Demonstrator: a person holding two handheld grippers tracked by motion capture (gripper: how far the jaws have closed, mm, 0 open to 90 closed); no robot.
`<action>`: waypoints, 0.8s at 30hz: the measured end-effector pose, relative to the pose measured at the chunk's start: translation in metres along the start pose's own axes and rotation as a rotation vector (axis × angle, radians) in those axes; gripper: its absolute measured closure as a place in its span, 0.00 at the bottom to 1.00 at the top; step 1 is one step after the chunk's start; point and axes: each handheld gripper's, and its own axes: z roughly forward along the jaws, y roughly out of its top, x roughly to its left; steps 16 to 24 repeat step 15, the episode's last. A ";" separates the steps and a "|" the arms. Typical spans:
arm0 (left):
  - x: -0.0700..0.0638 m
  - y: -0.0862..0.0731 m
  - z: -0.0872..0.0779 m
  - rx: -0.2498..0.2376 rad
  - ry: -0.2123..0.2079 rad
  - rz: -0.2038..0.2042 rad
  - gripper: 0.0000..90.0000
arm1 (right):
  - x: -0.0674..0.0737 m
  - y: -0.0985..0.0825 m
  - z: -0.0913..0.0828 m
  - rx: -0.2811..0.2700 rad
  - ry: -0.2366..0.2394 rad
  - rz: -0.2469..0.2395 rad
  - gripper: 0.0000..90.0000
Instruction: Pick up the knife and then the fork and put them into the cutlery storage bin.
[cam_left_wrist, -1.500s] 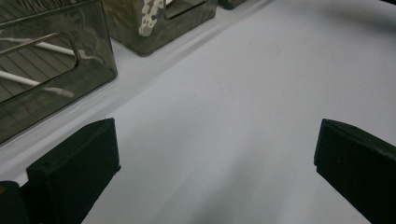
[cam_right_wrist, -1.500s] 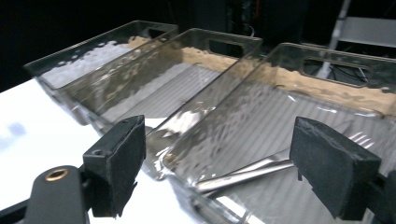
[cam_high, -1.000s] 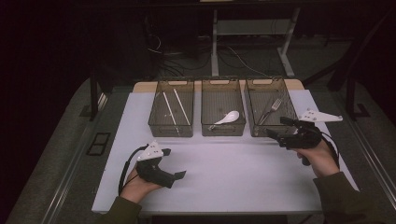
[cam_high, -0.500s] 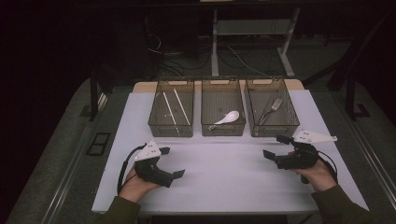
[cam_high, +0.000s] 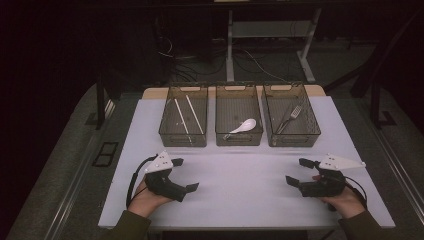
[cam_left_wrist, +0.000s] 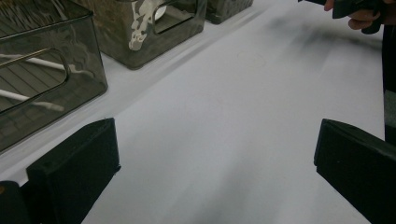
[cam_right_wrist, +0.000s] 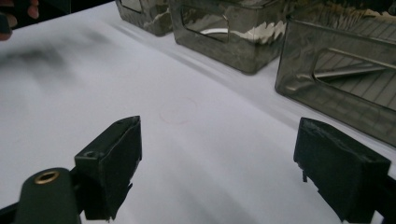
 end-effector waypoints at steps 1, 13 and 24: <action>0.000 0.000 0.000 0.001 0.000 0.002 0.00 | 0.000 -0.001 -0.001 0.005 -0.002 0.003 0.17; -0.001 0.000 0.002 0.006 -0.005 0.002 0.00 | -0.001 -0.007 -0.004 0.005 0.006 0.017 0.17; -0.001 0.000 0.002 0.005 -0.005 0.003 0.00 | -0.001 -0.007 -0.004 0.004 0.006 0.017 0.17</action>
